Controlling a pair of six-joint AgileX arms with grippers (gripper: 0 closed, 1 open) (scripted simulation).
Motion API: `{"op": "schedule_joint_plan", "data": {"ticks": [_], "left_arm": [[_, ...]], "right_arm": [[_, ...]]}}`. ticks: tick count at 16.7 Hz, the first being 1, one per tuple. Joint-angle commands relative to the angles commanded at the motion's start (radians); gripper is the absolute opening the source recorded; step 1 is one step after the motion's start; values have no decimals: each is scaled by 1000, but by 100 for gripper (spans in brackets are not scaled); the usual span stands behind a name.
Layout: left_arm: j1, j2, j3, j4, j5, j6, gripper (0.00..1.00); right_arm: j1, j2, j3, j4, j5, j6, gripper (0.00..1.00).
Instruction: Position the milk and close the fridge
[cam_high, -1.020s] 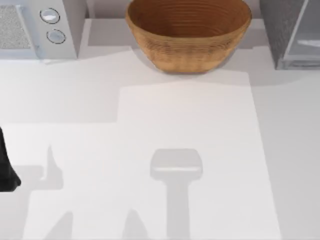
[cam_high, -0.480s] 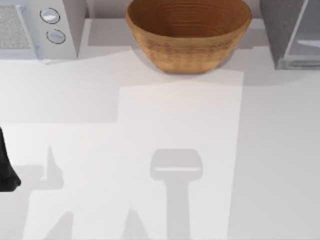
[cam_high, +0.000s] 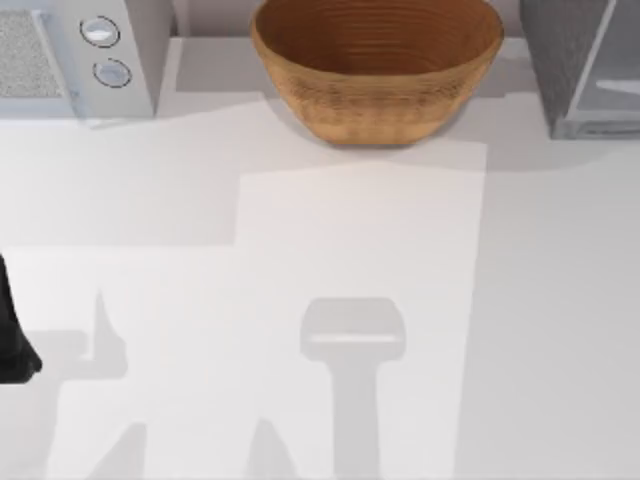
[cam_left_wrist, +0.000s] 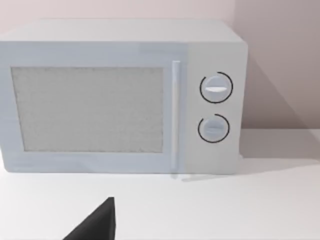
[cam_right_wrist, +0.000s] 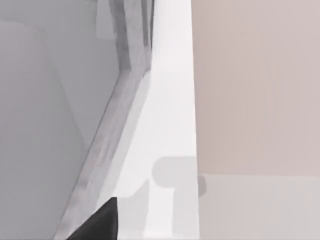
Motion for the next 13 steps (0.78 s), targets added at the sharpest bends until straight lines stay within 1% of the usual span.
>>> {"op": "schedule_joint_plan", "data": {"ticks": [2,4,13], "left_arm": [[0,0,0,0,0,0,100],[0,0,0,0,0,0,100],[0,0,0,0,0,0,100]], "right_arm": [[12,-5,-5,7,11,10,100],[63,-22,-26,32,59,49,100],[451,-113,-151,180,349,298,100]]}}
